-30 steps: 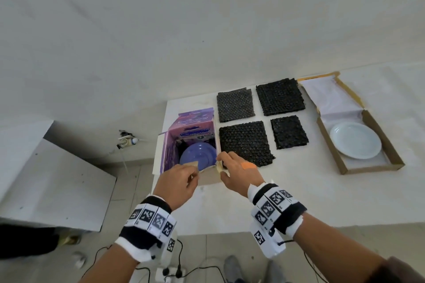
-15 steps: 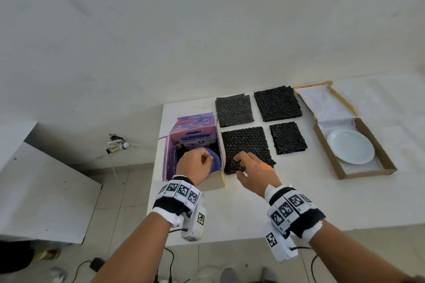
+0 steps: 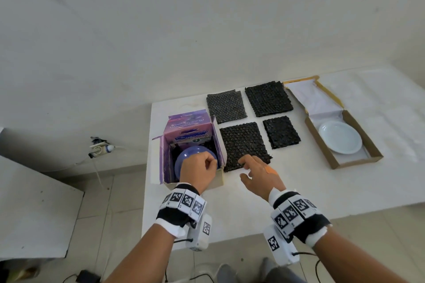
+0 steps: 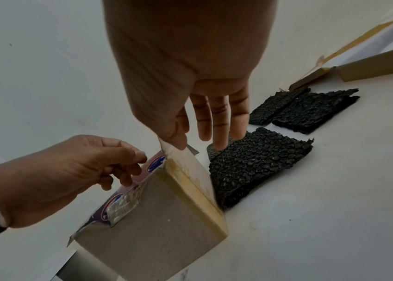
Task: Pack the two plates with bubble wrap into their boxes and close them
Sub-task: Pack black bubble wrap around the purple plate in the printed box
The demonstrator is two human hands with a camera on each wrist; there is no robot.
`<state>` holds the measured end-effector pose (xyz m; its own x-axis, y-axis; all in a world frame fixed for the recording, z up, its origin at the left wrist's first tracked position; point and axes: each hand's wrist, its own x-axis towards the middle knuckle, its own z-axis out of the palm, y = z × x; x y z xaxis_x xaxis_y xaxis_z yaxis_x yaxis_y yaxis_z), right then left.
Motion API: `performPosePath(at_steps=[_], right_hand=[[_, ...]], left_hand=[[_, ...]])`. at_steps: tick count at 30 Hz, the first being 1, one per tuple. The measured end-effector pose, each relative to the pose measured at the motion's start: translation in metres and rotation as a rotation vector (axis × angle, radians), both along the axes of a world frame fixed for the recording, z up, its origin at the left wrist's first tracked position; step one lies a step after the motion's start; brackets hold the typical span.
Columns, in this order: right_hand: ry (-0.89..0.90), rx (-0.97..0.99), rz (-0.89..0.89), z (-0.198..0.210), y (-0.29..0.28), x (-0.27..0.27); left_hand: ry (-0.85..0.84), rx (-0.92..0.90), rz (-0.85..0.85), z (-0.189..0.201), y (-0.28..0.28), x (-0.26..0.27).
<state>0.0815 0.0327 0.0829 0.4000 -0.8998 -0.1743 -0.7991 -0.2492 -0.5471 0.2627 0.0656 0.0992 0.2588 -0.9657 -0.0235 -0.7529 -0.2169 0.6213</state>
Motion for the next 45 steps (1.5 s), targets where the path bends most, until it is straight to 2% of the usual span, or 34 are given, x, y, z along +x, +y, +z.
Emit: performPosePath(at_steps=[7, 16, 18, 21, 27, 30, 35, 38, 40, 45], right_hand=[[0.01, 0.015, -0.044, -0.001, -0.012, -0.022], [-0.04, 0.052, -0.07, -0.014, -0.064, -0.073], [-0.05, 0.074, -0.07, -0.022, -0.081, -0.087], [-0.075, 0.123, -0.096, -0.036, -0.11, -0.107], [-0.138, 0.212, -0.304, -0.068, -0.169, -0.135], [-0.101, 0.201, -0.327, -0.082, -0.19, -0.141], [-0.031, 0.226, -0.263, -0.098, -0.211, -0.145], [0.037, 0.239, -0.216, -0.103, -0.216, -0.145], [0.048, 0.229, -0.198, -0.106, -0.216, -0.145], [-0.042, 0.259, -0.217, -0.104, -0.214, -0.15]], left_hand=[[0.072, -0.088, -0.027, 0.001, -0.014, -0.036], [-0.117, -0.257, -0.033, 0.002, -0.055, -0.094], [-0.124, -0.221, -0.009, -0.002, -0.07, -0.113], [-0.04, -0.084, 0.037, -0.013, -0.097, -0.141], [0.131, 0.174, 0.191, -0.058, -0.16, -0.185], [0.098, 0.275, 0.234, -0.077, -0.184, -0.201], [-0.03, 0.425, 0.297, -0.098, -0.214, -0.219], [-0.049, 0.439, 0.351, -0.104, -0.224, -0.223], [-0.001, 0.421, 0.396, -0.108, -0.23, -0.224], [0.149, 0.39, 0.455, -0.109, -0.232, -0.226]])
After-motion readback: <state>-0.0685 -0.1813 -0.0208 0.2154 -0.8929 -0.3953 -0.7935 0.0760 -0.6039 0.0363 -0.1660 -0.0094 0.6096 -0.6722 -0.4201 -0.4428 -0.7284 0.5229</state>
